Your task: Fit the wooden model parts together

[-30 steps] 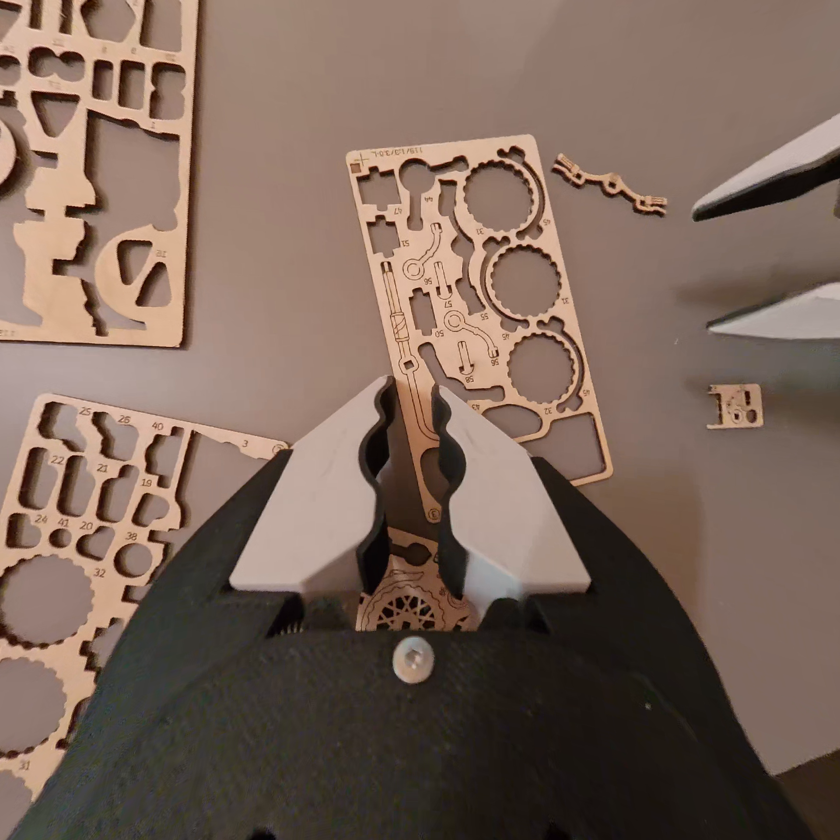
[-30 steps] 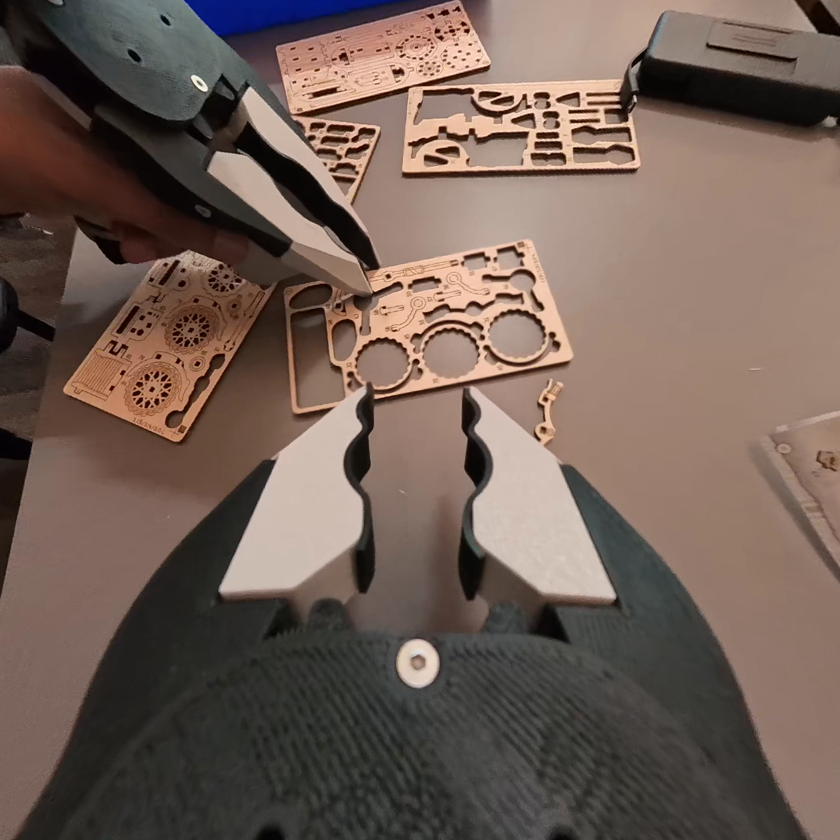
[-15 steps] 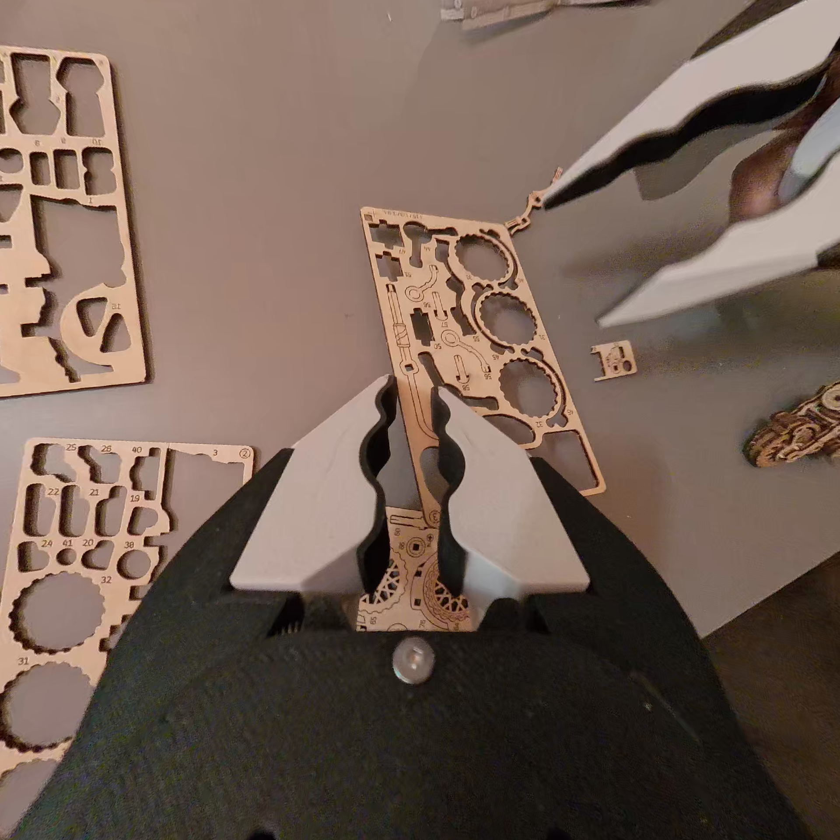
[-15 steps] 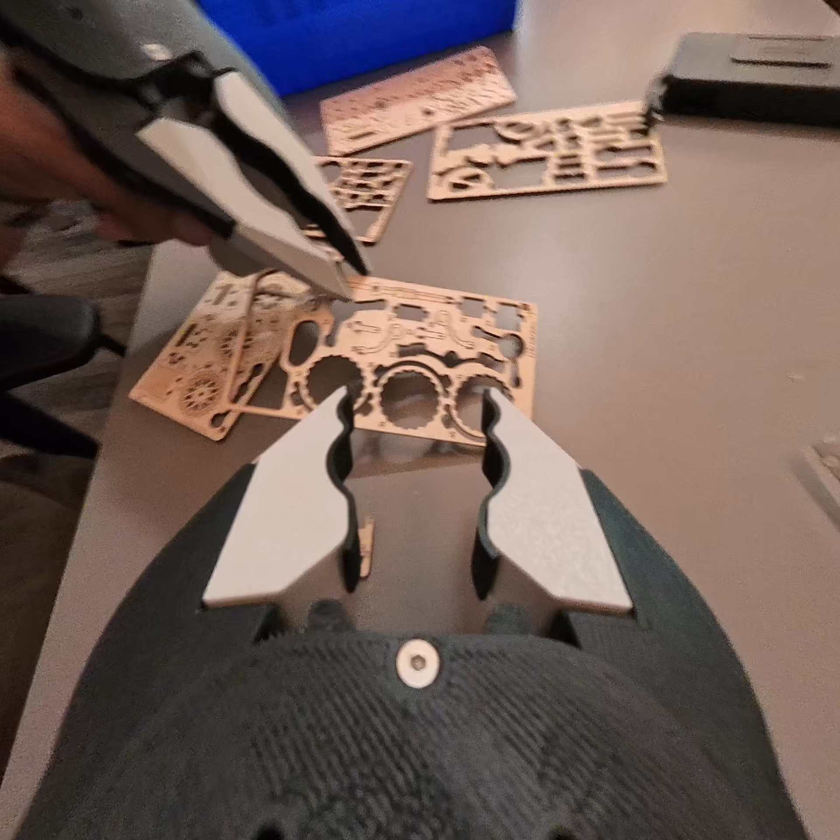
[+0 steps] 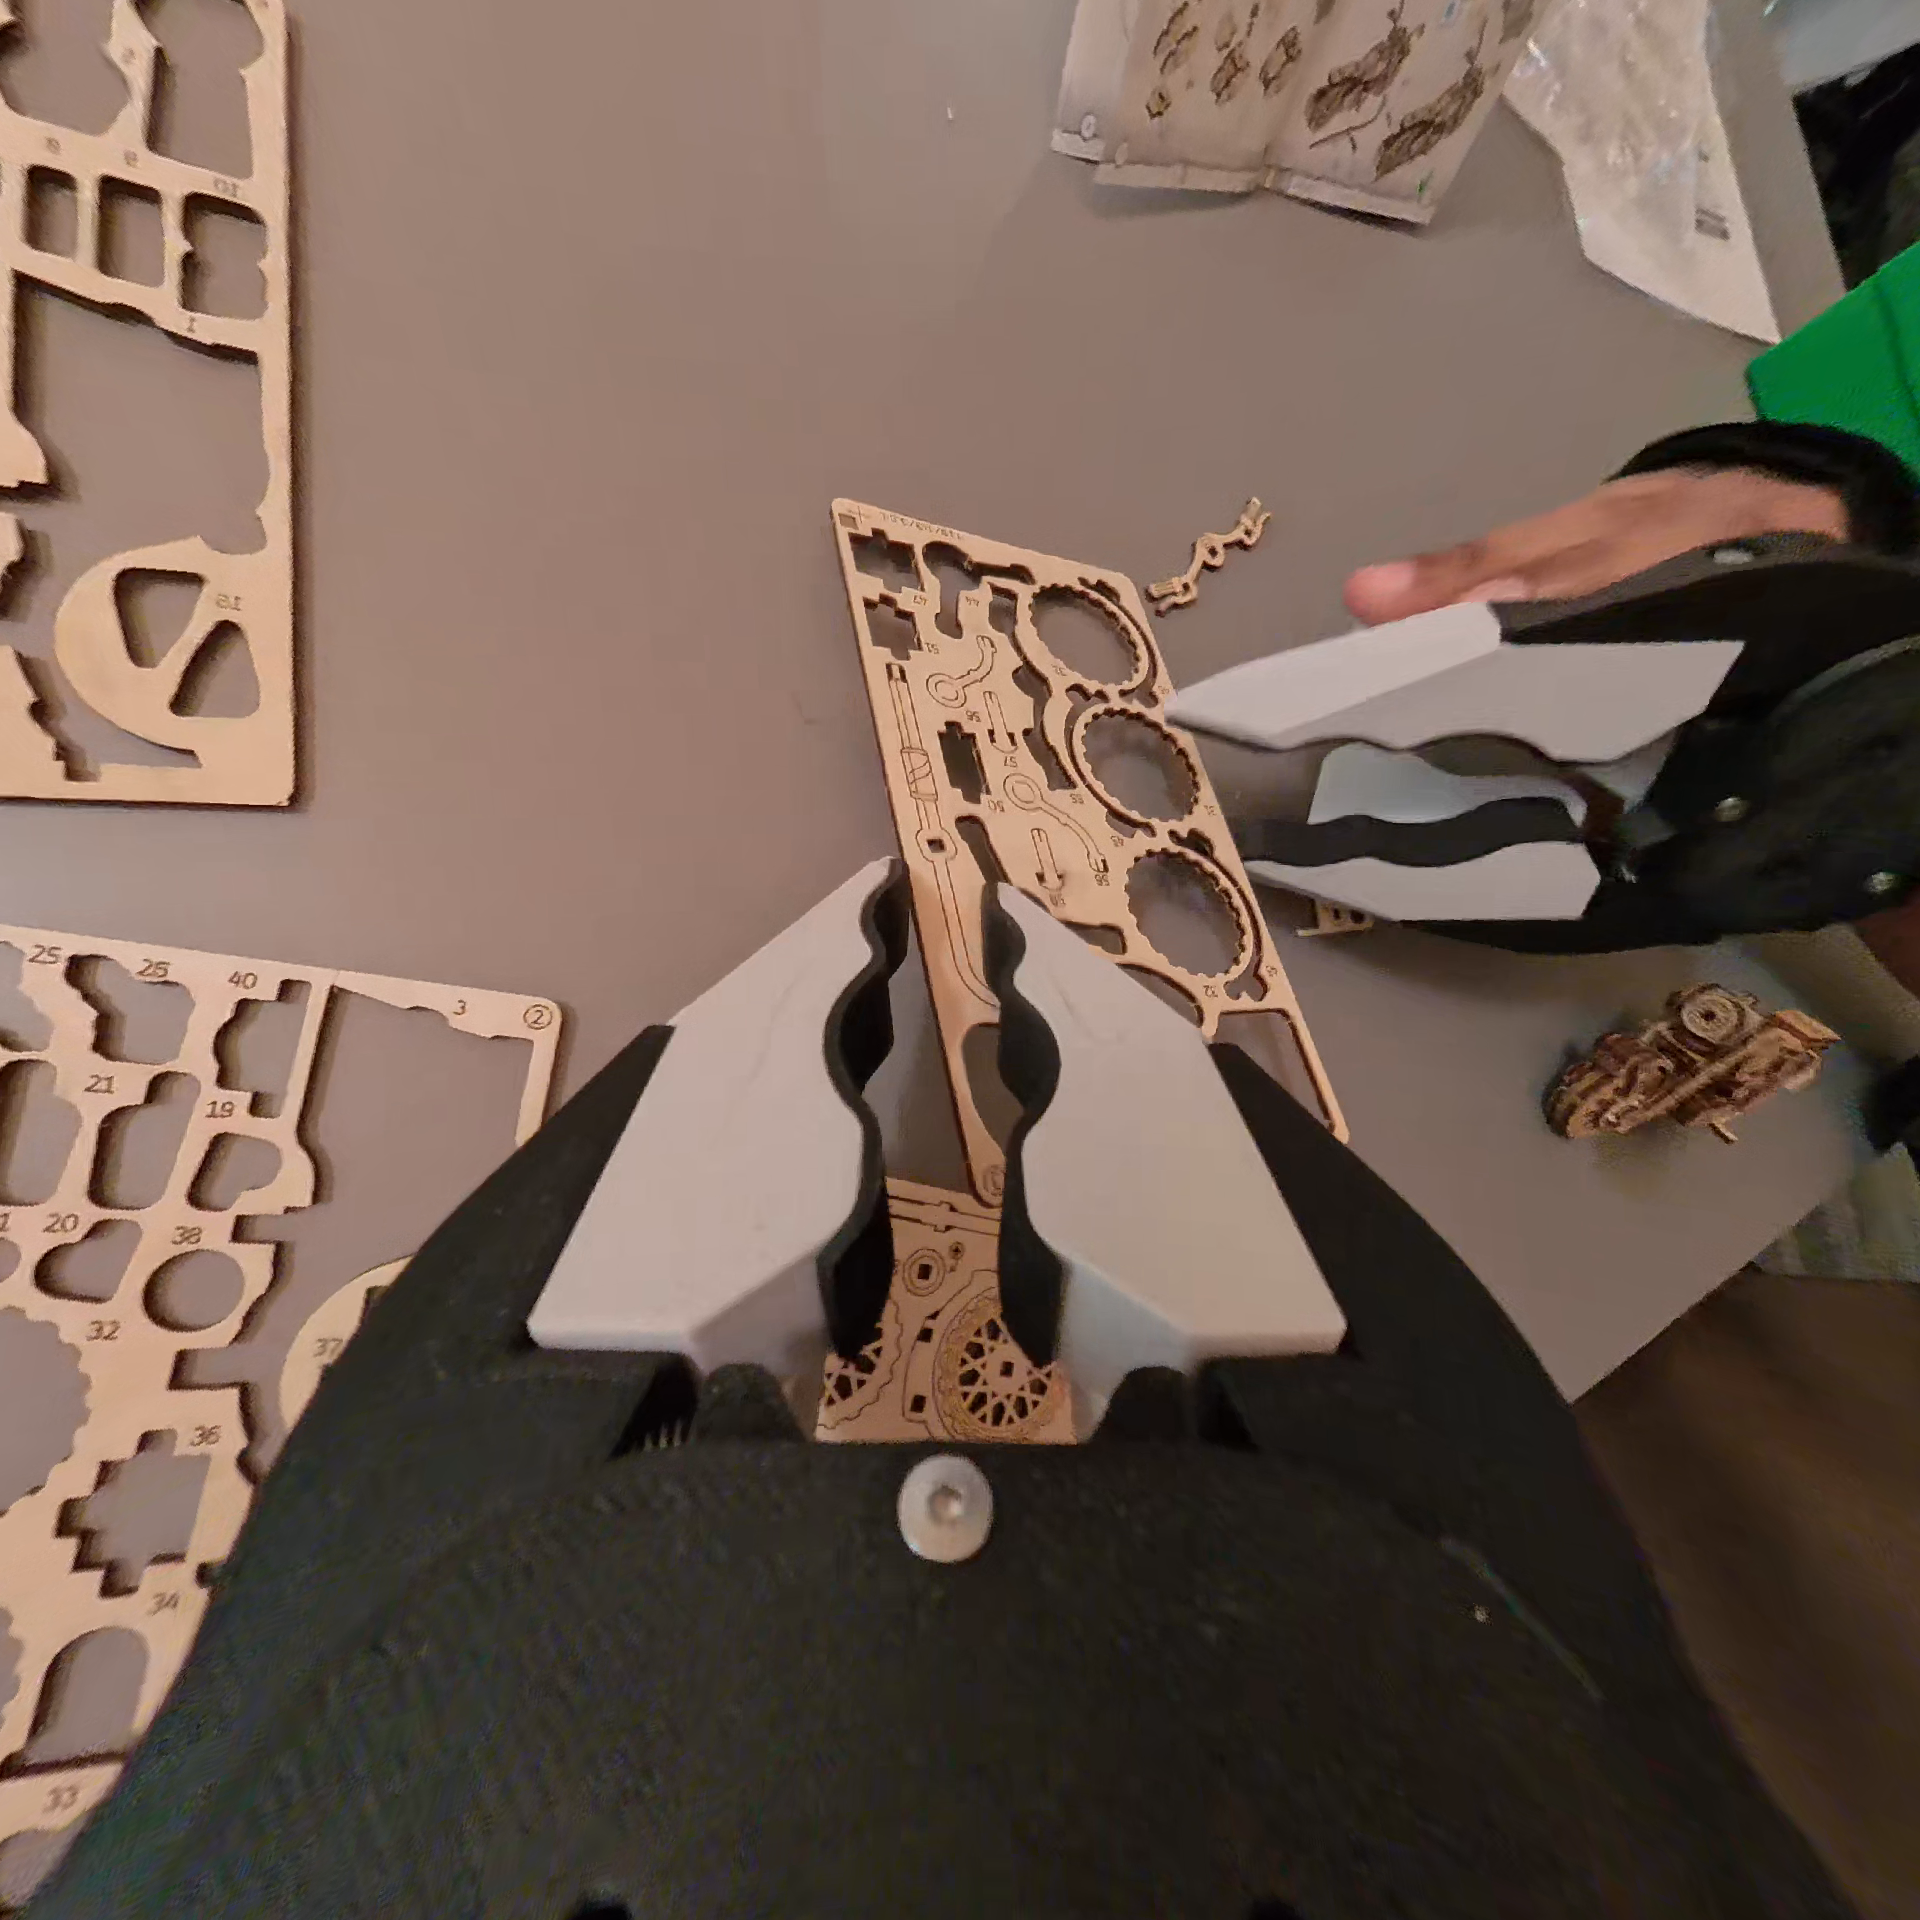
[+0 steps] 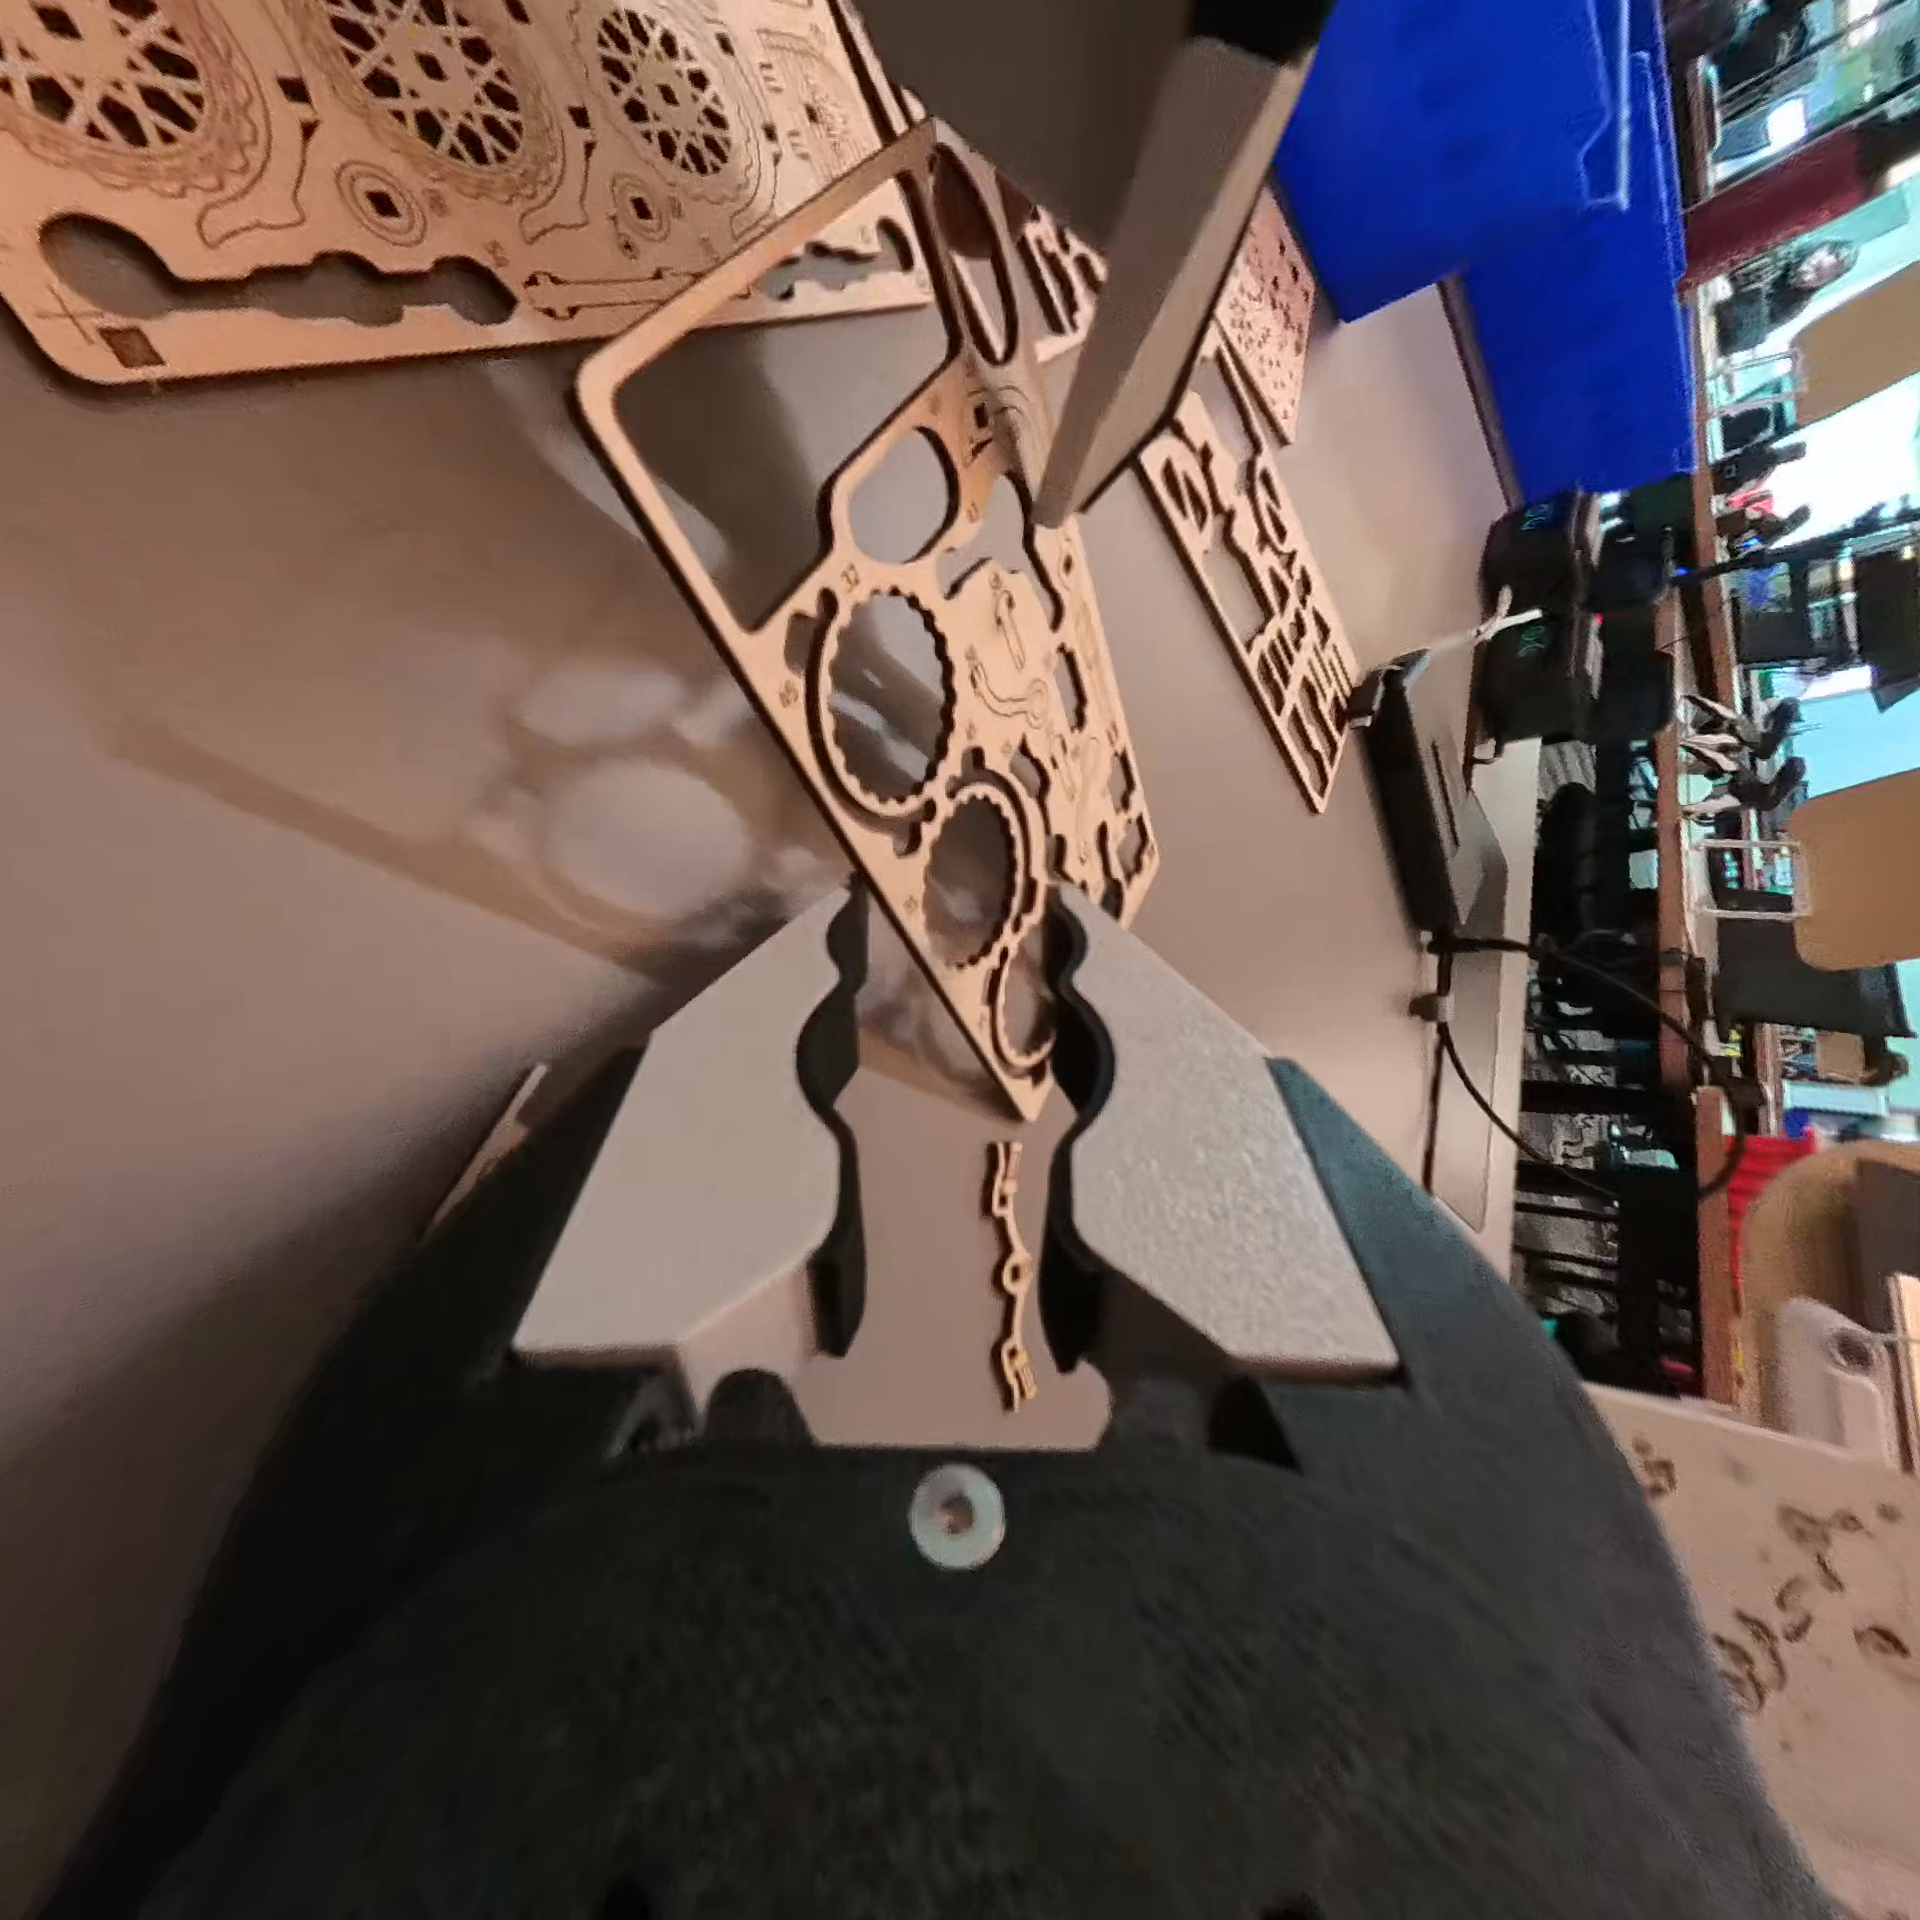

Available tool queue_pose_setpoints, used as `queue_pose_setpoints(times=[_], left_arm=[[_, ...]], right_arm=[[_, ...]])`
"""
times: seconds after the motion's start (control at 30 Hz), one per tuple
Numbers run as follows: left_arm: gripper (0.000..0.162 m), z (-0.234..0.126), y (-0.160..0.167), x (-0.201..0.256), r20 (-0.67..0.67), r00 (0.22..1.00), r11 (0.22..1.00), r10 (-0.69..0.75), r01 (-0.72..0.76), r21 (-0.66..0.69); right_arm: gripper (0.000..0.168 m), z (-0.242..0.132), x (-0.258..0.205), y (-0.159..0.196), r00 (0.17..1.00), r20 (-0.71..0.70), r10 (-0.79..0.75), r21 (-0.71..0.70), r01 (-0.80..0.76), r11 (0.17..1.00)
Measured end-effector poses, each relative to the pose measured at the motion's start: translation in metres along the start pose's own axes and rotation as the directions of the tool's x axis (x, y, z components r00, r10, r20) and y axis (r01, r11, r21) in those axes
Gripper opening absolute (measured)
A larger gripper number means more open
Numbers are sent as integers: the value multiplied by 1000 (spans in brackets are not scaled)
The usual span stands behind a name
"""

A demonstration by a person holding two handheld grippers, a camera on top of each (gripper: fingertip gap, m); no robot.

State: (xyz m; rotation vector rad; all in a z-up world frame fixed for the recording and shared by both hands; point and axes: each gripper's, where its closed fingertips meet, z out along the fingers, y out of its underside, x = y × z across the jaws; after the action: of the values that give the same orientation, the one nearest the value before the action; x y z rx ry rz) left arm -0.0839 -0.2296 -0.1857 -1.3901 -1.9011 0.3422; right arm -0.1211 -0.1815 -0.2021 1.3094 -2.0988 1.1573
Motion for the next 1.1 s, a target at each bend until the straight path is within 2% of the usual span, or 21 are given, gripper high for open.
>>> queue_pose_setpoints(times=[0.03,0.07,0.1,0.2,0.3,0.4,0.53,0.6,0.67,0.77,0.9,0.97,1.03,1.1], left_arm=[[10,-1,-1,-4,24,1000,1000,4,-4,9],[10,-2,-2,-6,34,999,1000,7,-8,15],[9,-3,-3,-6,20,1000,1000,-4,4,21],[26,-7,-8,-4,-68,995,995,-72,77,64],[43,-7,-13,2,-229,955,974,-187,211,87],[55,-5,-15,12,-410,861,933,-301,355,59],[57,-11,-19,31,-627,684,882,-373,471,-12],[53,-13,-17,40,-676,643,888,-360,458,-38],[50,-14,-14,48,-697,636,906,-332,421,-48],[47,-16,-10,69,-752,587,929,-299,358,-90],[50,-20,-7,87,-810,513,937,-283,328,-120],[49,-26,-10,93,-846,455,932,-279,341,-124],[42,-27,-7,99,-861,436,940,-263,316,-127],[41,-21,2,104,-852,454,950,-260,276,-144]], right_arm=[[25,2,1,1,1000,-7,-14,-9,14,1000],[9,2,4,1,999,-33,-26,-9,26,1000],[6,0,7,-1,998,-57,-36,9,37,999],[3,-15,21,-9,987,-152,-55,59,65,996],[2,-33,36,-15,953,-271,-136,60,157,986],[2,-50,45,-21,920,-347,-182,67,218,974],[2,-66,37,-33,904,-359,-232,113,288,951],[1,-75,28,-40,885,-363,-290,117,352,929],[1,-84,16,-49,869,-356,-343,124,408,905],[1,-94,4,-57,864,-340,-372,125,434,892],[1,-107,5,-58,850,-372,-372,100,435,895],[1,-114,-2,-60,876,-348,-335,153,405,901],[1,-118,-9,-64,903,-317,-291,199,363,910],[2,-121,-10,-65,891,-335,-307,175,379,909]])
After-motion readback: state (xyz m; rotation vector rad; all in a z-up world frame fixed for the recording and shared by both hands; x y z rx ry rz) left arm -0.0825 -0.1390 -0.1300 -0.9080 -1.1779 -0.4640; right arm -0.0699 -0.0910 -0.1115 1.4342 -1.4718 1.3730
